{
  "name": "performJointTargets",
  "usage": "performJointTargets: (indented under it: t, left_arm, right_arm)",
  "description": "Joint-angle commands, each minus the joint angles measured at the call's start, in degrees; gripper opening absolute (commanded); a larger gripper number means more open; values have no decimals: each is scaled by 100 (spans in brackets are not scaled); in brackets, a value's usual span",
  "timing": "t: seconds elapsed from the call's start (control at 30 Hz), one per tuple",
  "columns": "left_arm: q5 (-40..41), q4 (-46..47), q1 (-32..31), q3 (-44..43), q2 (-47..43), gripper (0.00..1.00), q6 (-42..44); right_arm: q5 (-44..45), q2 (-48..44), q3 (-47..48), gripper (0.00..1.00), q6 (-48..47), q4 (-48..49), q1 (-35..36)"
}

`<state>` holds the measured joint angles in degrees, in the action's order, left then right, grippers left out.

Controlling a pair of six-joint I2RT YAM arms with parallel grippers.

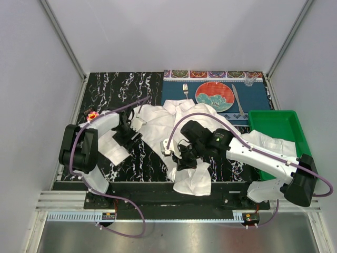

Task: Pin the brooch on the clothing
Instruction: Flatten out the clothes at the center of the board.

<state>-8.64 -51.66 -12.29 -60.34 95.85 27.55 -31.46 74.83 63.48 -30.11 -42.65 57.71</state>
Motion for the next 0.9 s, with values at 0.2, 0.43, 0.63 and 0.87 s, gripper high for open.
performJointTargets:
  t: [0.2,0.43,0.63,0.87]
  left_arm:
    - [741,385,-168,443,224,43,-215]
    - [259,-598,911,-300,-1032,0,-180]
    - [327,-1610,2792,-1287,-1929,0,495]
    - [1003,-1226,4366,-1209,-1728,25,1085]
  right_arm:
    - [325,-223,-20,0,-4,205,30]
    - [387,-241,-20,0,-30,205,29]
    - [308,-135,50,0,-83,284,30]
    - [141,58,278,0,-92,398,38]
